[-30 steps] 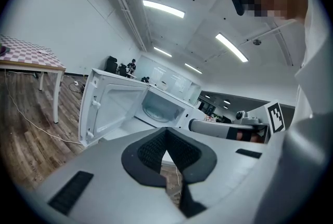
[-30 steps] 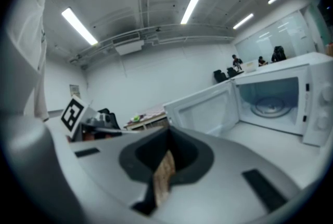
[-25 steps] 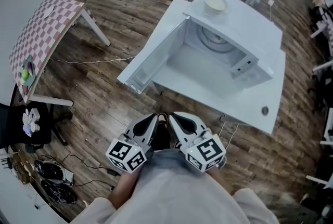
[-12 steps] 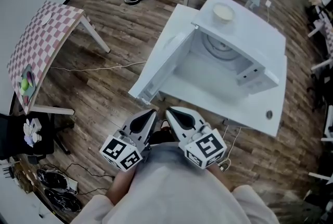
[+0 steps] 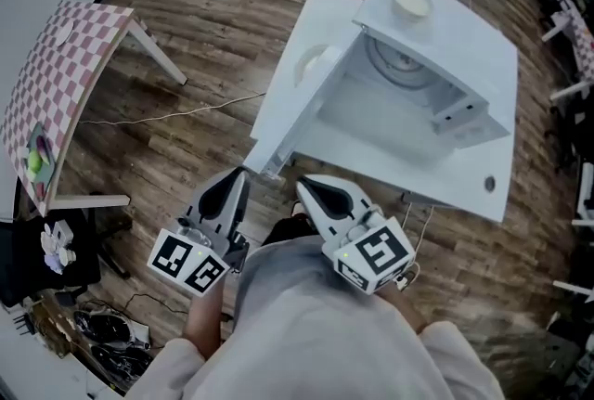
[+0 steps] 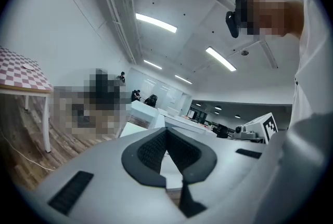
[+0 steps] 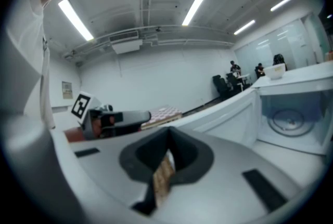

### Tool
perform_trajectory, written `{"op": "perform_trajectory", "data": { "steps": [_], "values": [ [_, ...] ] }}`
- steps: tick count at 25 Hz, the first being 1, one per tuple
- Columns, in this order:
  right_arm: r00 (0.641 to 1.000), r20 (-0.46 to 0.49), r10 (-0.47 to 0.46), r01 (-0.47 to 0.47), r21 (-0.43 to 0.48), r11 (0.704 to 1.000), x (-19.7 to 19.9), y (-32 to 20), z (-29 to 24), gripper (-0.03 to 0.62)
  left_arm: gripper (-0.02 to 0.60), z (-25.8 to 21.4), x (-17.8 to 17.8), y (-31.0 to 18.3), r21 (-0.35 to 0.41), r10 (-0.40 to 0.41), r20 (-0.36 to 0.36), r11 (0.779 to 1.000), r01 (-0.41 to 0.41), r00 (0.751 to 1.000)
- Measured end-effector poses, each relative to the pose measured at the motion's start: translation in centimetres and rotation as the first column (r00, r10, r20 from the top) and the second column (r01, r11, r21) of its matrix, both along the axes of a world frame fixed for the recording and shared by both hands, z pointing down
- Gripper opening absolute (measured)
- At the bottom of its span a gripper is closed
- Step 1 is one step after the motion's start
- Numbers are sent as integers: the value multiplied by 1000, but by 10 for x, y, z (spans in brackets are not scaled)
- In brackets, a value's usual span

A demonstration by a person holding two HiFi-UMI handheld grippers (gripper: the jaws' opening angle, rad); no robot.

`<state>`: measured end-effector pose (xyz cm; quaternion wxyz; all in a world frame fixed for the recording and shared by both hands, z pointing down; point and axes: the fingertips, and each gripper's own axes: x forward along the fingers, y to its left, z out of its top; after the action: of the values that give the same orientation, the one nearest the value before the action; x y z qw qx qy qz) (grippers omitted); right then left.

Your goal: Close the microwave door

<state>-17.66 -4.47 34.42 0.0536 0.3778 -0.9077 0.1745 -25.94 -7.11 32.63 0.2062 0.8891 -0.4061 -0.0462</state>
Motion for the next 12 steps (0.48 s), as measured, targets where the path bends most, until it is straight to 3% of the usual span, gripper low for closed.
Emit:
{"op": "perform_trajectory", "data": {
  "steps": [6, 12],
  "values": [
    [1000, -7, -1, 1, -2, 1000, -3, -4, -2, 17, 17, 9, -20, -27, -22, -42, 55, 999, 44, 998],
    [1000, -12, 8, -8, -17, 1000, 2, -13, -5, 17, 17, 21, -19, -45, -43, -22, 117, 999, 28, 993]
  ]
}}
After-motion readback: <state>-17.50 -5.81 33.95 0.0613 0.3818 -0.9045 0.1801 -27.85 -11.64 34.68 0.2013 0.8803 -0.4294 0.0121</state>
